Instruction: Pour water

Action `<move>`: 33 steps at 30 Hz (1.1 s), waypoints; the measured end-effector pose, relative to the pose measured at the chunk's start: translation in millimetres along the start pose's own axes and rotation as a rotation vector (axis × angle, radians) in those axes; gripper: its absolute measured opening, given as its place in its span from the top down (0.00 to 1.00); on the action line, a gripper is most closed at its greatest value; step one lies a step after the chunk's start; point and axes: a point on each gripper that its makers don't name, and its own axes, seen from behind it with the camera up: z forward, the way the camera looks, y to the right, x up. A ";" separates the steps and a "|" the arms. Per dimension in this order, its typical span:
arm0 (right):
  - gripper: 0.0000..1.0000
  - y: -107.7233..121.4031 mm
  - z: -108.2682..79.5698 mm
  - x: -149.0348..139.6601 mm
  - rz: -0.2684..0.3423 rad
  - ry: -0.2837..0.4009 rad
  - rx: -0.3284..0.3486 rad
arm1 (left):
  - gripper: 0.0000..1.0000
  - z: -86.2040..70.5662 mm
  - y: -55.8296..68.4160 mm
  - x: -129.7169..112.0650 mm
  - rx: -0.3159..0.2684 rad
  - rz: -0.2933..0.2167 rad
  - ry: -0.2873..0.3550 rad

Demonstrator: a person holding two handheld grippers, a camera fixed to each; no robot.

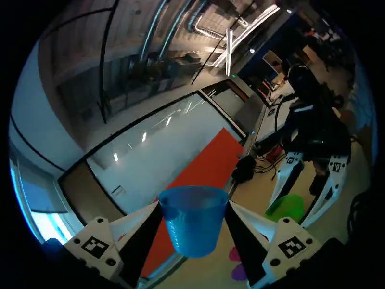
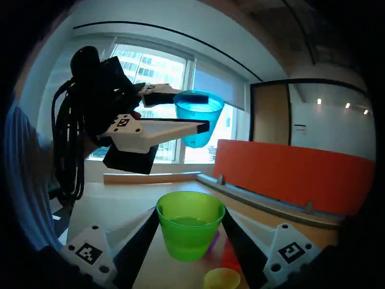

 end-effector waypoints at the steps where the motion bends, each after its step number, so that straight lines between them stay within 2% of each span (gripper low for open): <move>1: 0.09 0.6 -0.4 -0.2 0.000 0.000 -0.001 | 0.14 0.2 -0.4 -0.9 -0.004 -0.028 -0.001; 14: 0.09 3.4 -4.0 0.8 0.000 0.006 -0.003 | 0.14 -1.4 1.7 -13.5 -0.058 -0.356 -0.031; 18: 0.09 3.2 -4.7 1.8 0.001 0.007 -0.002 | 0.13 -2.7 0.9 -20.2 -0.075 -0.434 -0.044; 27: 0.09 2.2 -5.3 5.4 -0.003 0.006 0.001 | 0.13 -6.5 -2.1 -28.8 -0.103 -0.572 -0.074; 30: 0.09 1.2 -5.7 5.6 -0.004 0.003 0.003 | 0.13 -7.9 -3.7 -31.5 -0.106 -0.599 -0.078; 33: 0.09 1.1 -7.0 5.6 -0.001 -0.002 0.003 | 0.13 -10.7 -4.8 -39.8 -0.097 -0.602 -0.087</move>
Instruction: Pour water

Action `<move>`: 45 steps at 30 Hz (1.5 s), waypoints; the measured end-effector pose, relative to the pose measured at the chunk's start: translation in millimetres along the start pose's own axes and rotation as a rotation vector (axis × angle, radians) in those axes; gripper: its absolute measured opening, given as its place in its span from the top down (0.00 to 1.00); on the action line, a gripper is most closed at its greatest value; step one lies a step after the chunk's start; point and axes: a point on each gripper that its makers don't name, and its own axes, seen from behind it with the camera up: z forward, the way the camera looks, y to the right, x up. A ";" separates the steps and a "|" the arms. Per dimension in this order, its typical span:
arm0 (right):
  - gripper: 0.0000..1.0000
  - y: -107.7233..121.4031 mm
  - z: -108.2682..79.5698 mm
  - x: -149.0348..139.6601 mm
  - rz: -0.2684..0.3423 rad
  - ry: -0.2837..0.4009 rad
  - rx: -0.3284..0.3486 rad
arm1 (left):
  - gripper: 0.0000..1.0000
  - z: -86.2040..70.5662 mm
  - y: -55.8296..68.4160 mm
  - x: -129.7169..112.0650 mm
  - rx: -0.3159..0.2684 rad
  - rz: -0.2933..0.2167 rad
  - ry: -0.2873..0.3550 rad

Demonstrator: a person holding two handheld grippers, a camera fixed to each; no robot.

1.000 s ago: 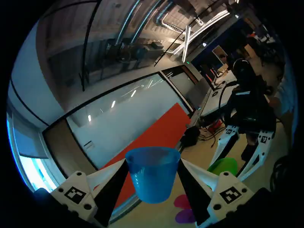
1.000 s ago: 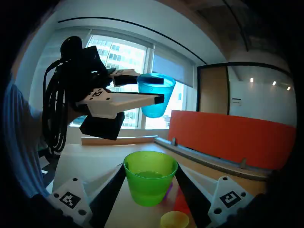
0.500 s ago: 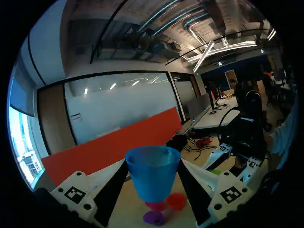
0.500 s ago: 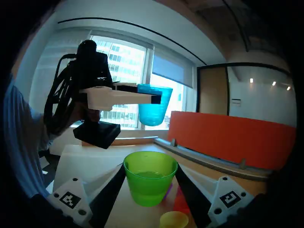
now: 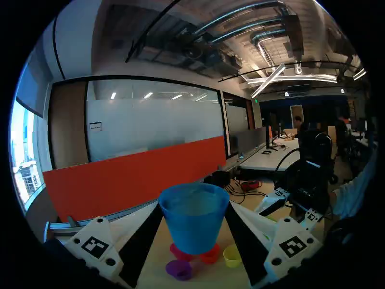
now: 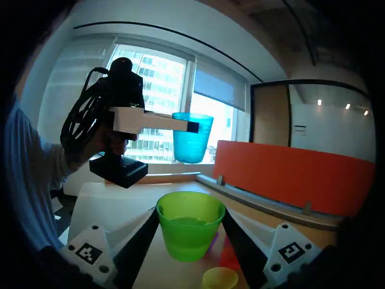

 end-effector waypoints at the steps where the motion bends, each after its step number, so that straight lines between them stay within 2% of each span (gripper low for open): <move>1: 0.09 0.6 -0.5 -0.1 0.001 -0.002 -0.001 | 0.13 -1.0 -1.9 -3.2 0.005 0.003 -0.005; 5: 0.09 4.8 -3.0 -0.4 0.010 -0.008 -0.009 | 0.13 -4.4 -7.3 -17.2 0.018 0.006 -0.025; 14: 0.09 21.3 -16.2 -4.1 0.016 -0.037 -0.045 | 0.13 -8.9 -13.1 -47.8 0.027 -0.026 -0.051; 21: 0.09 37.9 -30.7 -10.1 0.015 -0.064 -0.088 | 0.13 -9.6 -12.7 -78.5 0.025 -0.035 -0.086; 32: 0.09 61.1 -55.5 -22.7 0.021 -0.100 -0.150 | 0.13 -14.0 -10.3 -113.2 0.028 -0.056 -0.129; 45: 0.09 81.1 -71.9 -32.9 0.036 -0.118 -0.202 | 0.13 -18.6 -7.4 -148.1 0.035 -0.071 -0.178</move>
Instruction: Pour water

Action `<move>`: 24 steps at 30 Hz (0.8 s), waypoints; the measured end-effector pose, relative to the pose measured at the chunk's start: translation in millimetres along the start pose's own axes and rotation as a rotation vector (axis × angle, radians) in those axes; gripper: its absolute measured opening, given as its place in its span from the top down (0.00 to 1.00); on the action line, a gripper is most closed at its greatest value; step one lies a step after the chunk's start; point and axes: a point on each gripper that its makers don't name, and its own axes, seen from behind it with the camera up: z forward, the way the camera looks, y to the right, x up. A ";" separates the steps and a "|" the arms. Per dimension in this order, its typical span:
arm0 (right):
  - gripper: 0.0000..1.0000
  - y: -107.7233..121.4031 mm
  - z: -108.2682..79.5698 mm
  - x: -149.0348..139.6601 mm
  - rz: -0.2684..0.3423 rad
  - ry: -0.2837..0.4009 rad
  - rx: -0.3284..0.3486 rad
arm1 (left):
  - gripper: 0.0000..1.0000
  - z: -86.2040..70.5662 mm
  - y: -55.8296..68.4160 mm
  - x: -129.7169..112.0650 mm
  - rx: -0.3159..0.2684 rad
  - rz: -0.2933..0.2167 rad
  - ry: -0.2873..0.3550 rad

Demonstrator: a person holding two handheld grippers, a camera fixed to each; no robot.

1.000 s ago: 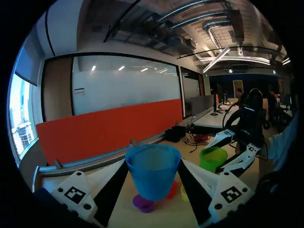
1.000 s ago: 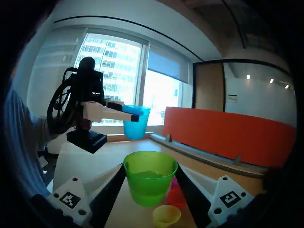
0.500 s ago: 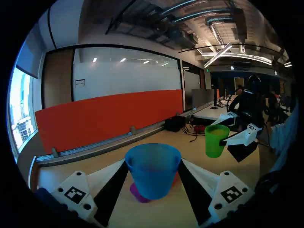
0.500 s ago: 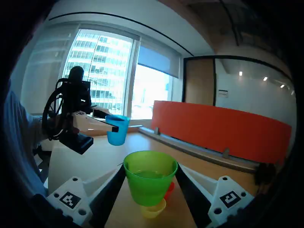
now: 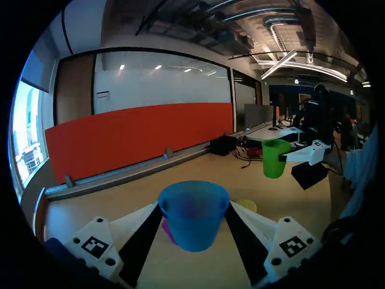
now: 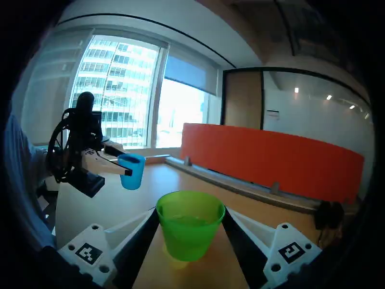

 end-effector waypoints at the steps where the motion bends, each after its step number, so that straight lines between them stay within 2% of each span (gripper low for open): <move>1: 0.09 0.8 -0.6 -1.2 0.000 -0.003 -0.002 | 0.13 0.1 0.3 -1.9 -0.001 -0.002 -0.003; 14: 0.08 6.7 -6.8 -27.6 0.012 -0.074 0.003 | 0.13 4.6 4.8 -32.4 -0.014 -0.005 -0.073; 24: 0.08 6.1 -9.4 -57.2 0.008 -0.171 0.030 | 0.13 12.7 13.7 -64.4 -0.037 -0.002 -0.149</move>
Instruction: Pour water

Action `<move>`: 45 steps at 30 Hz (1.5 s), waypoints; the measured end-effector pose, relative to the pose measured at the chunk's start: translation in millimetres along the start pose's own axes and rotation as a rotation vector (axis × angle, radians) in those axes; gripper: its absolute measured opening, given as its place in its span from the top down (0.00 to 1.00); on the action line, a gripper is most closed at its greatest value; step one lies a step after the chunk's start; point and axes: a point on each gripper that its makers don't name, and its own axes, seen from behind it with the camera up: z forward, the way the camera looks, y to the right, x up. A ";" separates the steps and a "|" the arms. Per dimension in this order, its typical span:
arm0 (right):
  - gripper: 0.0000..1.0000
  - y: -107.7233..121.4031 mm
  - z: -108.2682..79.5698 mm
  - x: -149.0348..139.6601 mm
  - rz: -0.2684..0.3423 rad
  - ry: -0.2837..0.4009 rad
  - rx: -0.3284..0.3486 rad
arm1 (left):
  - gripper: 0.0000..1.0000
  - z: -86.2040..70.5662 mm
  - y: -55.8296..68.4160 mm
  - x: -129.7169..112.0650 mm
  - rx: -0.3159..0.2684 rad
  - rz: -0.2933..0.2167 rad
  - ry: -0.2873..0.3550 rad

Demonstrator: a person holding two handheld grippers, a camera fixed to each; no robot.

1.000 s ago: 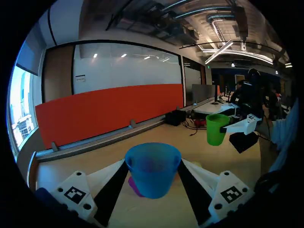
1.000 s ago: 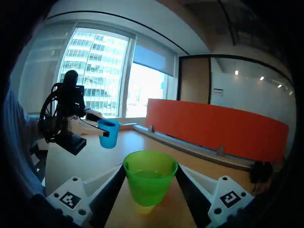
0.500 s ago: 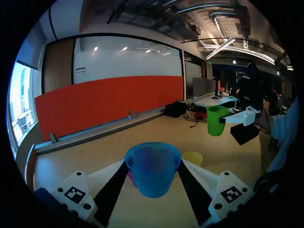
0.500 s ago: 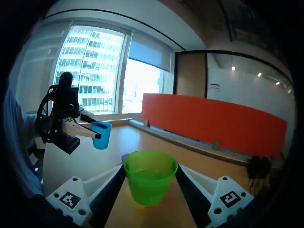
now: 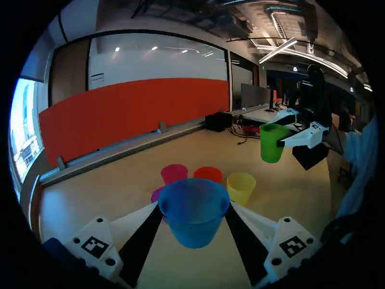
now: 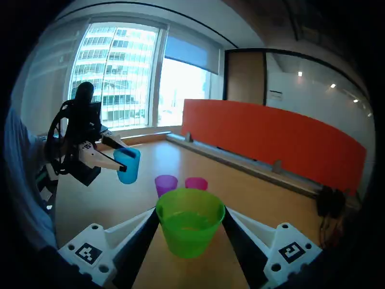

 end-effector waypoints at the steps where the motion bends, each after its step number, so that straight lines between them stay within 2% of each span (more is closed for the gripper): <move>1: 0.08 0.1 0.4 -2.6 -0.001 -0.008 0.002 | 0.13 1.1 0.4 -2.6 -0.001 0.002 -0.008; 12: 0.08 2.8 5.3 -35.5 -0.014 -0.112 0.016 | 0.13 11.3 2.1 -31.0 -0.007 0.000 -0.078; 20: 0.08 4.8 9.1 -53.8 -0.015 -0.158 0.020 | 0.13 18.1 4.4 -54.4 -0.022 -0.001 -0.135; 30: 0.08 7.0 12.7 -66.0 -0.013 -0.180 0.021 | 0.13 30.3 8.2 -84.7 -0.044 0.006 -0.209; 45: 0.08 6.3 16.7 -74.7 -0.003 -0.191 0.023 | 0.13 36.1 8.9 -100.8 -0.041 0.006 -0.226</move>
